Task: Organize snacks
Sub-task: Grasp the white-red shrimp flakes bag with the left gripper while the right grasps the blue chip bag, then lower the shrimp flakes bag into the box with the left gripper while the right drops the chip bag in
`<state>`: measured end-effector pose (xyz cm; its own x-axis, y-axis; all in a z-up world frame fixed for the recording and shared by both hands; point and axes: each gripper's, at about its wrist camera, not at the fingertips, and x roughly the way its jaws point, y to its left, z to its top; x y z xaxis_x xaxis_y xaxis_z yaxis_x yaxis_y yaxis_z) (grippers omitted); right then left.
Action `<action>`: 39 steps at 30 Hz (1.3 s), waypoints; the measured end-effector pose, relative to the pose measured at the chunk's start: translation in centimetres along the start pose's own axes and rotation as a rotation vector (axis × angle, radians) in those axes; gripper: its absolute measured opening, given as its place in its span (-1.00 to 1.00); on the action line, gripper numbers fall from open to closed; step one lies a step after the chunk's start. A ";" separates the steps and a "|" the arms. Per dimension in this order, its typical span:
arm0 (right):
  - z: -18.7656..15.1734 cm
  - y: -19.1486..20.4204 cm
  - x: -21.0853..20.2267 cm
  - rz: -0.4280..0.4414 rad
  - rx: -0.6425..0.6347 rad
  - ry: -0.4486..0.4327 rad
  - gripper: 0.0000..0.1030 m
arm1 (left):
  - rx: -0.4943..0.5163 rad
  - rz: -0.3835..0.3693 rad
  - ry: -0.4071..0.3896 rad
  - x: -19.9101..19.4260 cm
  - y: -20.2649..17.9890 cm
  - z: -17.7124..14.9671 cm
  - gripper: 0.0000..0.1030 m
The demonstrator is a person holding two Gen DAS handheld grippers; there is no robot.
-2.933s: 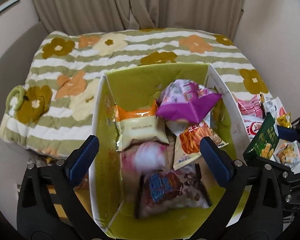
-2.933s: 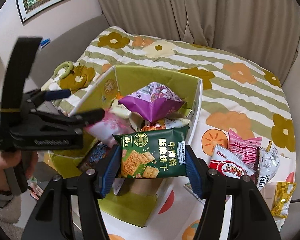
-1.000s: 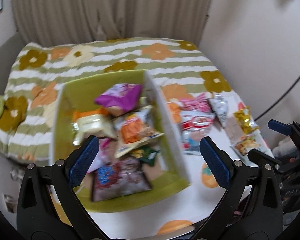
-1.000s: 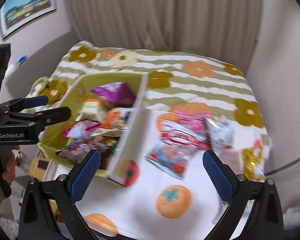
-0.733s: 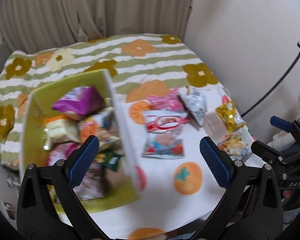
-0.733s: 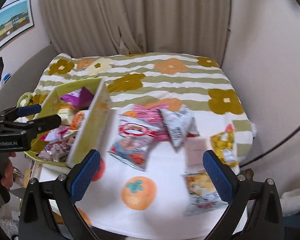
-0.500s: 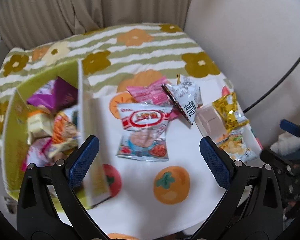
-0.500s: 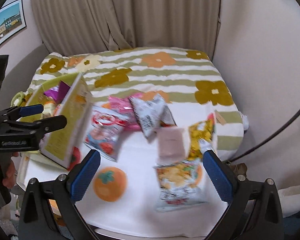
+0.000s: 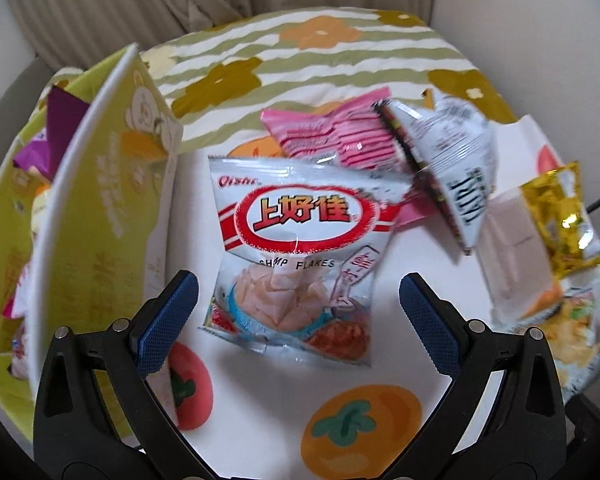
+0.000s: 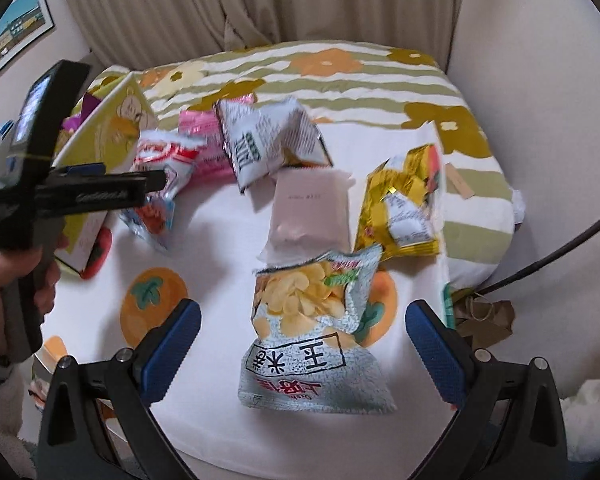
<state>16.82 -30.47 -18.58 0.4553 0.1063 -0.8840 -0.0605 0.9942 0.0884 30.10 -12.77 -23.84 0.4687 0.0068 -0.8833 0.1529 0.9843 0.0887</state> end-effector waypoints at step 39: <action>-1.0 -1.1 4.9 0.063 -0.052 0.074 0.07 | 0.016 -0.032 0.053 -1.0 -0.4 -3.8 -0.06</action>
<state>18.25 -31.02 -23.49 0.3822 0.1658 -0.9091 -0.1343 0.9833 0.1229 26.23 -12.50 -24.78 0.4168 -0.0148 -0.9089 0.1810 0.9812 0.0671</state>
